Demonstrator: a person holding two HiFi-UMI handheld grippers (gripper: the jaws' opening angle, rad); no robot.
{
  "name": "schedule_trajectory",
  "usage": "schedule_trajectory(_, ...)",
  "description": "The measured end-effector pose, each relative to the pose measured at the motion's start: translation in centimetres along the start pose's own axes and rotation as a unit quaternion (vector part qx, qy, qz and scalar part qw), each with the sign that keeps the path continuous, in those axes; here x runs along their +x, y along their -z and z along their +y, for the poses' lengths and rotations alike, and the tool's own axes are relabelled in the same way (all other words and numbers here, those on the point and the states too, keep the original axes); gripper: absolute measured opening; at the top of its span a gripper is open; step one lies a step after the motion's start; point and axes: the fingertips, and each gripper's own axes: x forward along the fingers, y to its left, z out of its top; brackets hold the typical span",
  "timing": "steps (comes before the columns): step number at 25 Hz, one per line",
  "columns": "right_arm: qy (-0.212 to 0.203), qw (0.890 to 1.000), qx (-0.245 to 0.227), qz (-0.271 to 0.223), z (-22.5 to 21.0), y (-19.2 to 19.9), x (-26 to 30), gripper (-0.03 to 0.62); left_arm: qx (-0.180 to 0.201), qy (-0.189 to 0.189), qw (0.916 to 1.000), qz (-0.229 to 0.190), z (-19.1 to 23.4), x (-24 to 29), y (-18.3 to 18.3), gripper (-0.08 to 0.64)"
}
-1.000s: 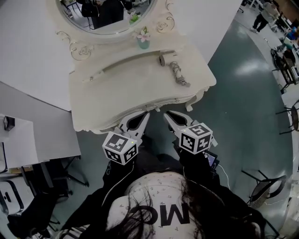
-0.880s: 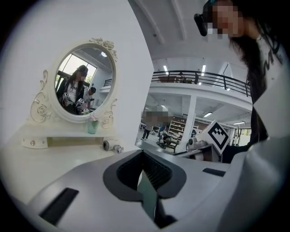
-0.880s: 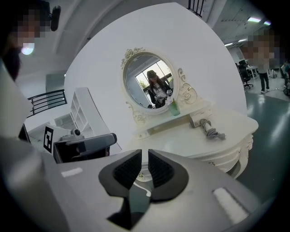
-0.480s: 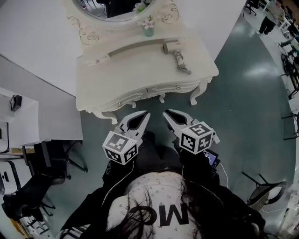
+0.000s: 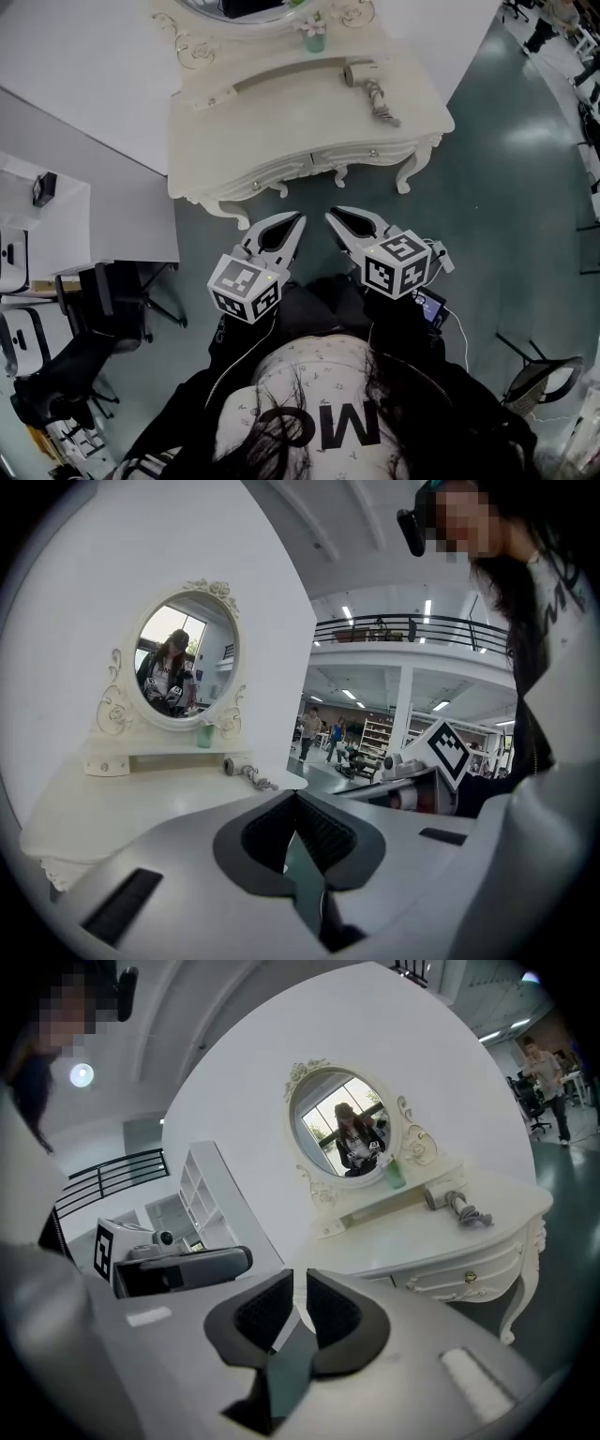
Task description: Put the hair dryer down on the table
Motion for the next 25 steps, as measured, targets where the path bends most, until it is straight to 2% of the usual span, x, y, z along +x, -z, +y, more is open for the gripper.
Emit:
schedule_trajectory(14, 0.029, 0.999, -0.013, 0.01, 8.0, 4.1, 2.2, 0.045, -0.013, 0.019, 0.9997, -0.008, 2.0, -9.7, 2.5, 0.0)
schedule_trajectory(25, 0.026, 0.999, -0.025, 0.025, 13.9, 7.9, 3.9, 0.041, -0.017, 0.023, 0.9994, -0.018, 3.1, -15.7, 4.6, 0.0)
